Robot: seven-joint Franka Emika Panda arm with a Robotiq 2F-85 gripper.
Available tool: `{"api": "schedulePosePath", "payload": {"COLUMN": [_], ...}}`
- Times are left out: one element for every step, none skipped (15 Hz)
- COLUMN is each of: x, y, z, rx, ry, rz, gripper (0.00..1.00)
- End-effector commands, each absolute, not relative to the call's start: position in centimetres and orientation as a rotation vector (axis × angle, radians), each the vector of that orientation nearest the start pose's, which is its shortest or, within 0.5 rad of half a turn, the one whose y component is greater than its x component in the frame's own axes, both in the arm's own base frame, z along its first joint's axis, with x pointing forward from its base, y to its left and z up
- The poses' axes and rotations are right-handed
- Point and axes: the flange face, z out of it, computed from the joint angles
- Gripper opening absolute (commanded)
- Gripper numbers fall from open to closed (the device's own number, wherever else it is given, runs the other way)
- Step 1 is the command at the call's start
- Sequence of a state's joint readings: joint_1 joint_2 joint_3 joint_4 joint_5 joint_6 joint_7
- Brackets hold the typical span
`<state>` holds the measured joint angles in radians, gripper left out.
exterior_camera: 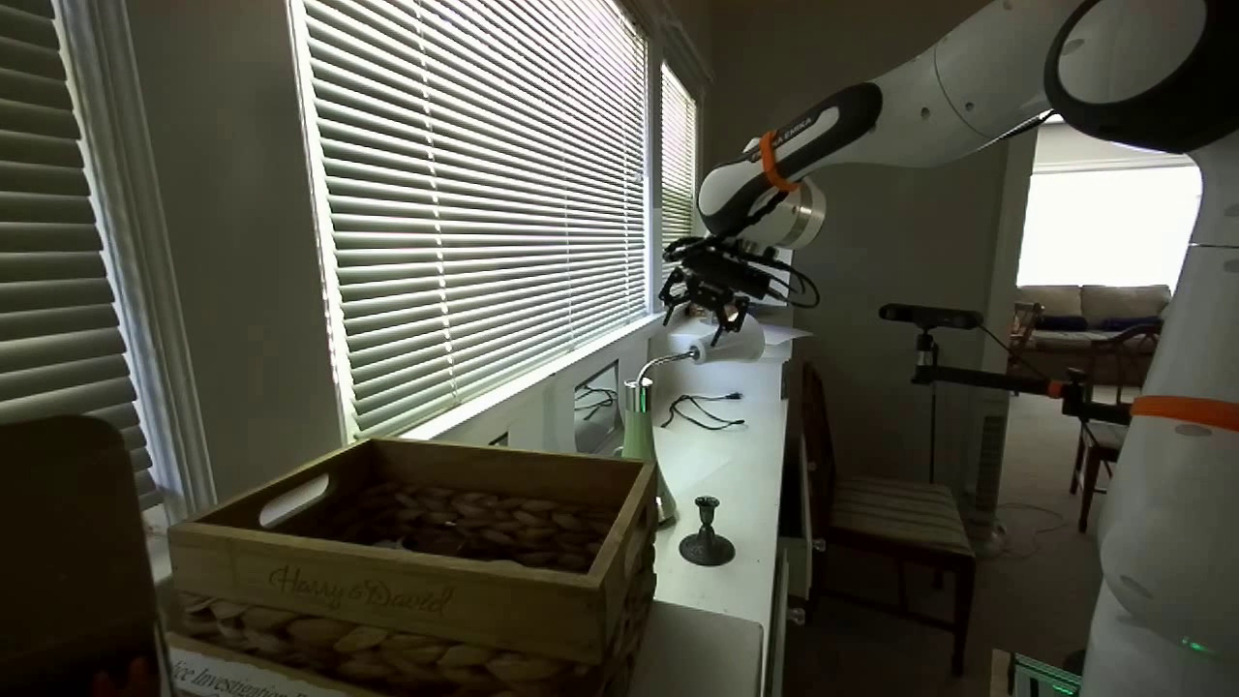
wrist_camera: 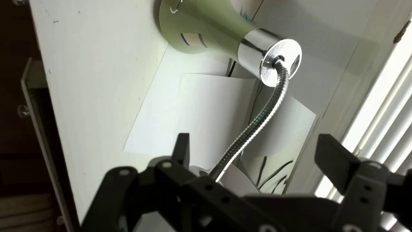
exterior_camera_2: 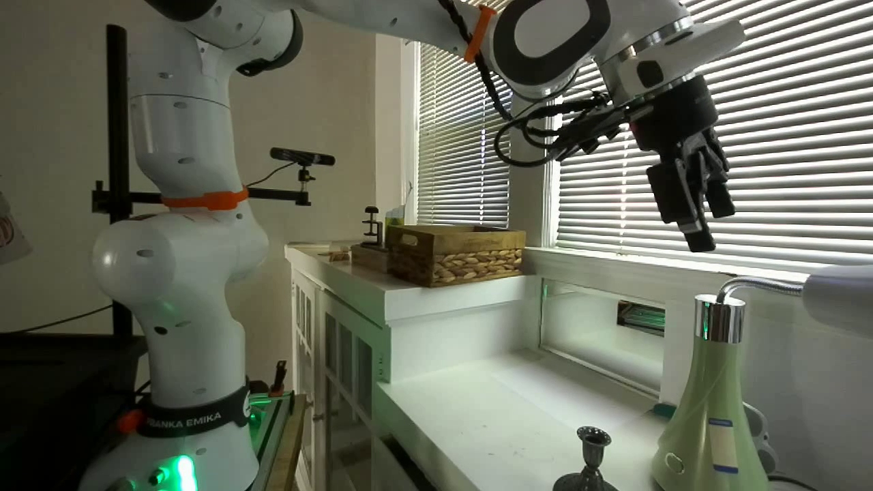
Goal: Straighten the lamp
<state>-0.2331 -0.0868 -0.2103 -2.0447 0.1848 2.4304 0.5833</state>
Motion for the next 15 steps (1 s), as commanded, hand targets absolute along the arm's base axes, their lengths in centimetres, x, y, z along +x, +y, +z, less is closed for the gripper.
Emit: {"api": "schedulePosePath", "payload": {"x": [51.3, 51.3, 51.3, 51.4, 51.3, 51.4, 51.4, 52.0, 52.6, 53.0, 53.6, 54.0, 54.4, 54.8, 55.1], "y": [-25.0, -25.2, -25.2, -25.2, -25.1, -25.1, -25.1, -25.8, -26.0, -26.3, -26.6, -26.7, -26.9, -27.0, -27.0], "z": [52.5, 52.2, 52.2, 52.3, 52.4, 52.4, 52.4, 52.4, 52.6, 52.6, 52.7, 52.7, 52.5, 52.4, 52.1], "rx": [-2.368, -2.364, -2.365, -2.365, -2.365, -2.365, -2.364, -2.34, -2.29, -2.254, -2.2, -2.156, -2.122, -2.087, -2.058], "ry": [1.585, 1.591, 1.591, 1.589, 1.589, 1.588, 1.588, 1.63, 1.672, 1.71, 1.764, 1.81, 1.849, 1.887, 1.928], "rz": [-0.632, -0.622, -0.622, -0.625, -0.627, -0.628, -0.628, -0.68, -0.688, -0.733, -0.754, -0.758, -0.771, -0.78, -0.77], "gripper": [1.0, 1.0, 1.0, 1.0, 1.0, 1.0, 1.0, 1.0, 1.0, 1.0, 1.0, 1.0, 1.0, 1.0, 1.0]}}
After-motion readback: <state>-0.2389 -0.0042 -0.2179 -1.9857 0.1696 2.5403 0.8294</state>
